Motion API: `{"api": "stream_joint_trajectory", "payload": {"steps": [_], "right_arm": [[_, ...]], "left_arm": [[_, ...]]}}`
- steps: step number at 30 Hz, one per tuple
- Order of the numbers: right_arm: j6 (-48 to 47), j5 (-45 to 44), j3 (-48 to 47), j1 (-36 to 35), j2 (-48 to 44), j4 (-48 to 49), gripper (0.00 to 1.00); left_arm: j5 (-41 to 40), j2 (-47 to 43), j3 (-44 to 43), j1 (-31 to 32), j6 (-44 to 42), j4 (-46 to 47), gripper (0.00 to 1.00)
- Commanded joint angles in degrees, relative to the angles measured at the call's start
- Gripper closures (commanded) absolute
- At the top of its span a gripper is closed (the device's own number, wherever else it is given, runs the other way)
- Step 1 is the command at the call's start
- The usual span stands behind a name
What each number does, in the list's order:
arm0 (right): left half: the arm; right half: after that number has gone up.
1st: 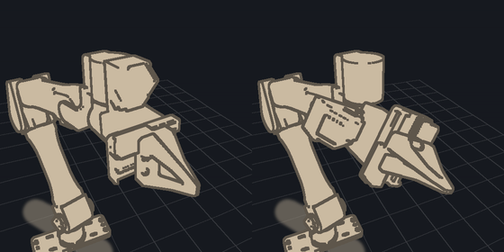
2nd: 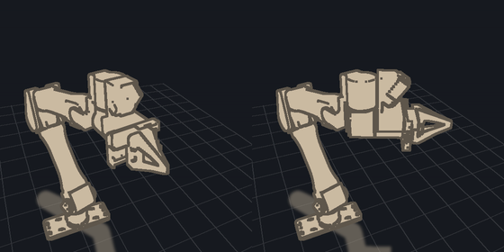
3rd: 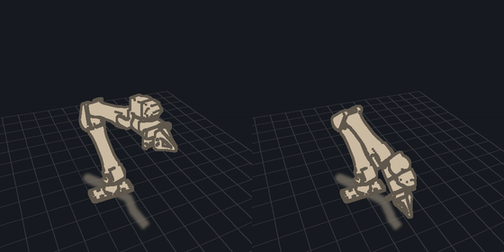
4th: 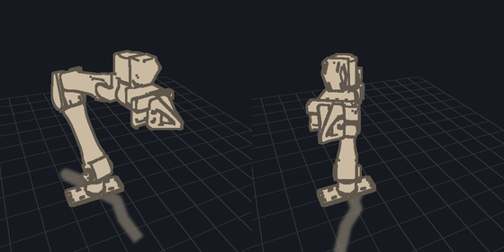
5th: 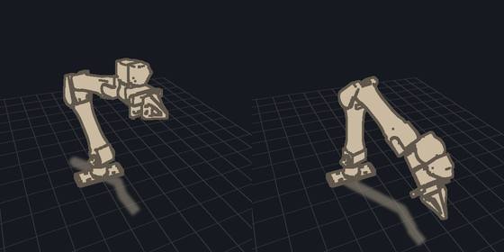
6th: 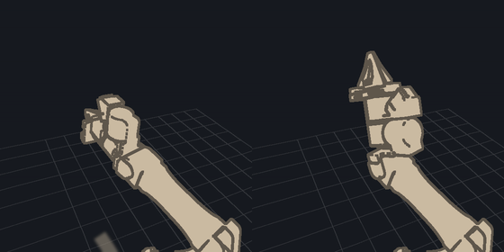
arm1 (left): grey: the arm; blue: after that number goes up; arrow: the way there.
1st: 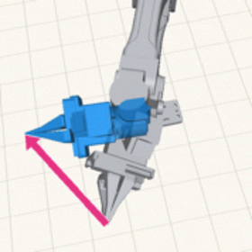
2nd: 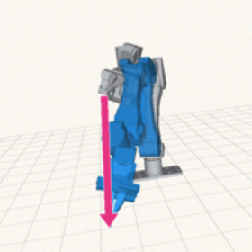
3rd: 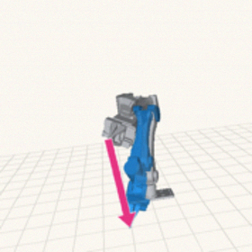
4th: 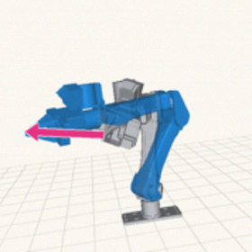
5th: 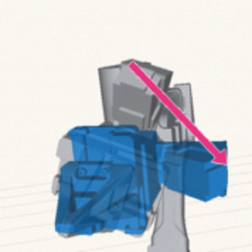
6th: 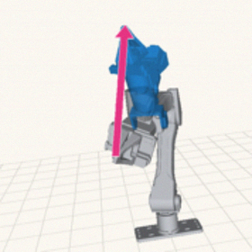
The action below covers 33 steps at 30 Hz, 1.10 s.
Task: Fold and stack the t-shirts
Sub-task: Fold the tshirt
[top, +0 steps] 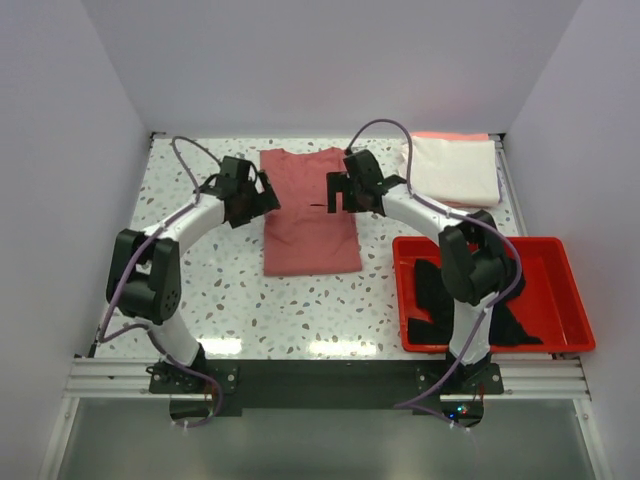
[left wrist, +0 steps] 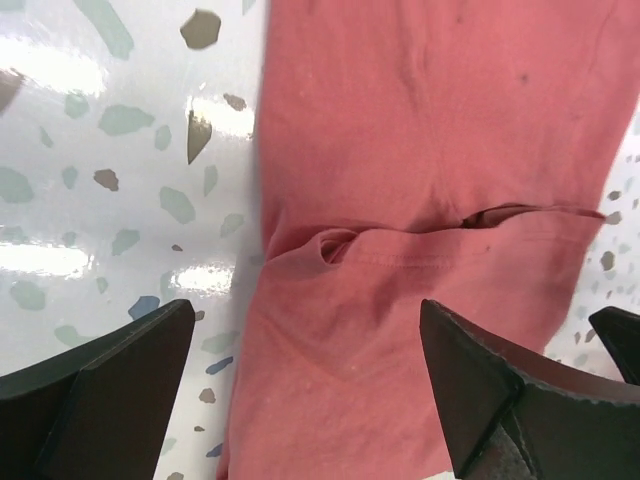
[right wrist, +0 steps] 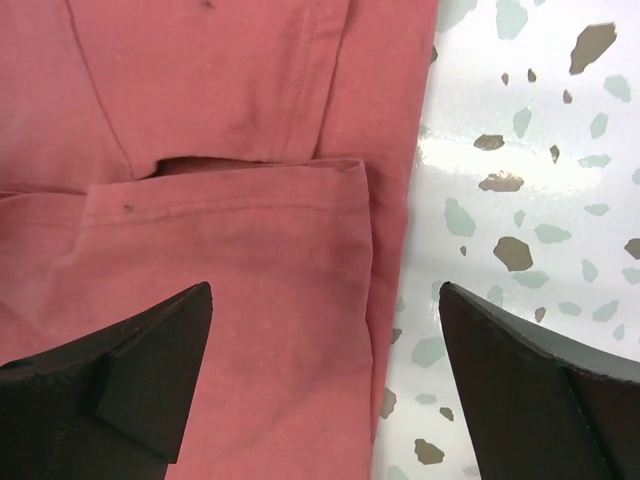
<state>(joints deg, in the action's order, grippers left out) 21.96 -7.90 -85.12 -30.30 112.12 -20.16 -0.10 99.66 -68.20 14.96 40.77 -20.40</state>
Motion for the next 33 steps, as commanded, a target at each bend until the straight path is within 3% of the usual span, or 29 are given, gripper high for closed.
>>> {"api": "stream_joint_trajectory", "payload": {"steps": [1, 6, 12, 19, 28, 33], "right_arm": [[-0.42, 1.22, 0.21, 0.07, -7.16, 0.74, 0.01], [-0.25, 12.71, 8.38, -0.37, -13.32, 5.57, 0.01], [-2.44, 17.74, 9.97, -6.51, -12.89, 5.22, 0.01], [3.17, 9.77, 18.92, -9.16, -17.71, 6.63, 0.01], [6.78, 0.26, 32.3, -9.07, -30.1, 6.89, 0.01], [7.05, -0.89, 34.67, -9.16, -32.31, 5.49, 0.01]], "left_arm": [[-4.46, -7.62, -1.15, -0.55, -0.43, 0.1, 0.0], [-4.74, -16.66, 5.97, -0.46, 1.41, -0.51, 0.0], [-3.68, -27.3, 18.53, -0.55, 3.52, -1.04, 0.0], [6.85, -35.14, 34.69, -0.37, 5.45, 4.05, 0.0], [10.2, -31.72, 39.55, 1.29, 5.63, 10.9, 0.0], [9.77, -28.04, 38.77, 1.83, 5.81, 12.76, 0.19]]}}
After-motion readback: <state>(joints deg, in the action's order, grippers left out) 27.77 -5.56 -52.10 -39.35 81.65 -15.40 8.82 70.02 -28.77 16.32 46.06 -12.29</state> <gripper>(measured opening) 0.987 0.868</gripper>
